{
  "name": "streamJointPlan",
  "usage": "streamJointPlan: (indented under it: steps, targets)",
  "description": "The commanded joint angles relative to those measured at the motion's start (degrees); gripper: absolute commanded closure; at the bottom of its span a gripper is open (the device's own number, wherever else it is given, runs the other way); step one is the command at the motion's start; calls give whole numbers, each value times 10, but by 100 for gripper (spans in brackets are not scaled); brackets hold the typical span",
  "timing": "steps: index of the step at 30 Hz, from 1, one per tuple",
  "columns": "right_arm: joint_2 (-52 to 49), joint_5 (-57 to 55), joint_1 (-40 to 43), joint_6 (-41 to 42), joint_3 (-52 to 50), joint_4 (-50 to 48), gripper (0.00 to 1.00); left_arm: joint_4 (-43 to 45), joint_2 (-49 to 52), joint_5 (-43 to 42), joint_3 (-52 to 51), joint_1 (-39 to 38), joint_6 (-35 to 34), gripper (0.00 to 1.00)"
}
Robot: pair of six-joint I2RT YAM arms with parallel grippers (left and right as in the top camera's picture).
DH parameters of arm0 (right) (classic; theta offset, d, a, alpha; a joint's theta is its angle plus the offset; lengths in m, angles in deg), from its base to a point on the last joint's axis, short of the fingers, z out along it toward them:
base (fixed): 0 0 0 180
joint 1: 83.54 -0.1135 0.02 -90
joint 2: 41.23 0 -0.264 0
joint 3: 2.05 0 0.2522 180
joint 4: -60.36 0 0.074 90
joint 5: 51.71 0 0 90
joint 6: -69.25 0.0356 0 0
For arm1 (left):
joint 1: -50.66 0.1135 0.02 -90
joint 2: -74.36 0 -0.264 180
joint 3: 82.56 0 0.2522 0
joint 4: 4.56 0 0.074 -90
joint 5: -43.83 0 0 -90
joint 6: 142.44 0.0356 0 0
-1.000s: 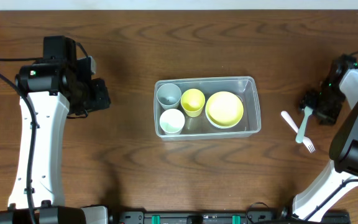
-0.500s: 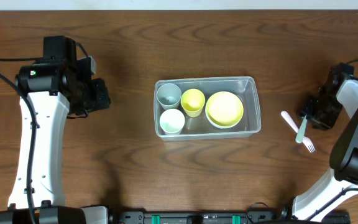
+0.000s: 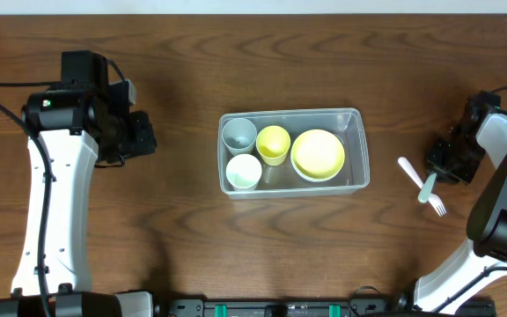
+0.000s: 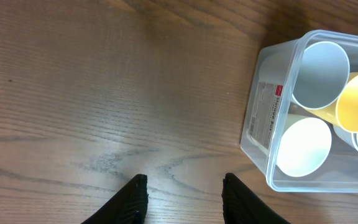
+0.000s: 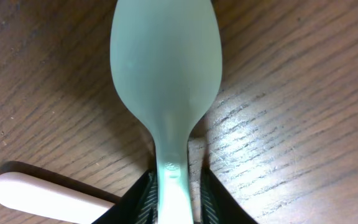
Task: Pack container
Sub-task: 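Lower the right gripper onto the mint spoon and grasp its handle, then lift the mint spoon and carry it over the container's front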
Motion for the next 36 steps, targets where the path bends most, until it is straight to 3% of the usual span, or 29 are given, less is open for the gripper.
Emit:
streamJointPlan:
  steps: [1,12,18,28,36]
  targets:
    - [-51,33,-1,1,-40,0,78,-1,-6,-1,-2,-1,-3,59]
    - [-51,33,-1,1,-40,-3,85,-1,-6,-1,-2,-1,-3,60]
    - [-51,33,-1,1,-40,-8,99,-1,-6,-1,-2,-1,-3,60]
    - [8,45,-12,7,28,19,99,-1,-6,-1,-2,-1,-3,59]
    - [148,47,-109,-129,136,67,99,-1,-6,-1,-2,-1,-3,60]
